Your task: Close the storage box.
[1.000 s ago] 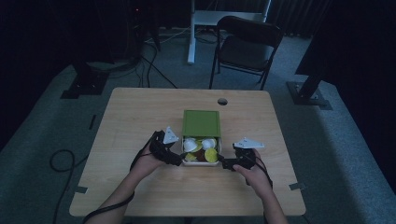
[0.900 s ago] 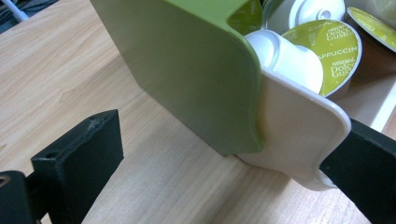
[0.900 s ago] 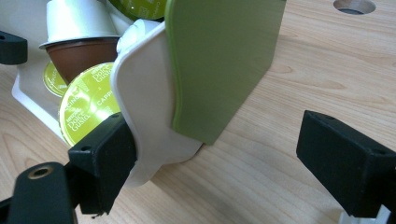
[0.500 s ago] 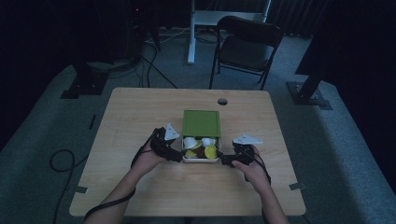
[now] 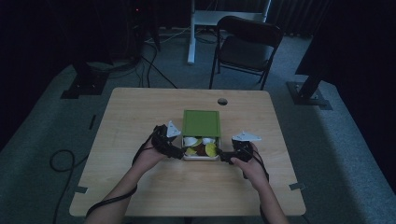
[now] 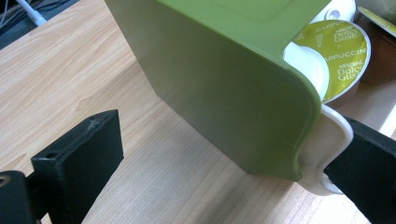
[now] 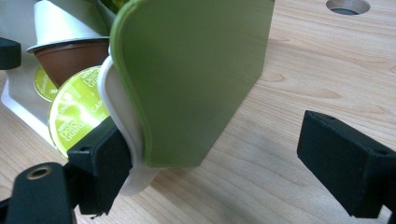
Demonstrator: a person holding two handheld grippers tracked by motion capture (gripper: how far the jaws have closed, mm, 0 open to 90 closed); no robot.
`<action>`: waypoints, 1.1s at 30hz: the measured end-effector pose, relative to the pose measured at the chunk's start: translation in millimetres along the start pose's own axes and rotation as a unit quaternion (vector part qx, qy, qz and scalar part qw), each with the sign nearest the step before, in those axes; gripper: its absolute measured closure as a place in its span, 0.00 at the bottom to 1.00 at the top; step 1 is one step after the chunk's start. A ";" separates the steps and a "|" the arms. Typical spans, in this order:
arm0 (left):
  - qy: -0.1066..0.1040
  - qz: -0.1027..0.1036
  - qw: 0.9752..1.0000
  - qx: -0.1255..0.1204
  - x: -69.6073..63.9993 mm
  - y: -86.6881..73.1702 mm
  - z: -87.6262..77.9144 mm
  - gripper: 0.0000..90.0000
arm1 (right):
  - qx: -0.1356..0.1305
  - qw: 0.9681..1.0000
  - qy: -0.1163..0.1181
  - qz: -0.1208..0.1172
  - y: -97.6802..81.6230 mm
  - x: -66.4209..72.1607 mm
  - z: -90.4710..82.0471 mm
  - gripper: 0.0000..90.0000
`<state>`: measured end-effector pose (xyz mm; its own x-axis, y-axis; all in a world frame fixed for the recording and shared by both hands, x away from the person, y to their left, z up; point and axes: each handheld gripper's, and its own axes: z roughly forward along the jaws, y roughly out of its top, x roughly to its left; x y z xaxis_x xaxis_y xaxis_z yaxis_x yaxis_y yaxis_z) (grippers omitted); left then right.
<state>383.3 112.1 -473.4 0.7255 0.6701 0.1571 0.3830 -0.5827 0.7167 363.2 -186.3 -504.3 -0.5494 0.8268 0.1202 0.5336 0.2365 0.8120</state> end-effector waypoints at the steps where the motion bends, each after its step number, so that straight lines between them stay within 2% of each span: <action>1: 0.000 -0.001 1.000 0.000 0.0 -0.1 -0.1 0.03 | 0.000 1.000 0.000 0.000 0.1 -0.2 0.3 0.14; 4: 0.002 -0.001 1.000 -0.002 -0.6 -0.5 -1.5 0.03 | -0.001 1.000 -0.003 0.002 0.4 -0.4 0.6 0.13; 6: 0.002 -0.003 1.000 -0.003 -1.2 -2.3 -4.4 0.03 | -0.005 1.000 0.000 -0.008 0.4 1.2 0.0 0.14; 10: 0.003 -0.002 1.000 -0.005 -2.8 -5.4 -9.0 0.03 | -0.005 1.000 -0.001 -0.005 -1.5 3.2 -2.5 0.15; 16: -0.006 -0.003 1.000 -0.005 -10.4 -14.6 -15.5 0.03 | -0.006 1.000 0.007 -0.015 -9.3 10.9 -8.9 0.14; 19: -0.011 0.006 1.000 -0.002 -17.5 -17.3 -13.4 0.03 | -0.009 1.000 0.008 -0.016 -11.4 13.0 -10.1 0.14; 21: -0.012 0.004 1.000 -0.004 -18.2 -16.4 -11.9 0.03 | -0.010 1.000 0.006 -0.016 -10.9 12.5 -9.9 0.14; 26: -0.006 0.003 1.000 -0.003 -15.2 -12.1 -7.5 0.03 | -0.010 1.000 -0.008 -0.006 -9.0 8.4 -7.7 0.14; 33: 0.003 -0.002 1.000 -0.001 -7.0 -9.8 -4.2 0.03 | -0.010 1.000 -0.006 0.006 -6.5 2.6 -4.0 0.14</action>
<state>372.1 115.1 -478.7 0.7200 0.6755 0.1589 0.3853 -0.5796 0.7181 355.7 -187.7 -507.0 -0.5358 0.8354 0.1227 0.5262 0.2168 0.8222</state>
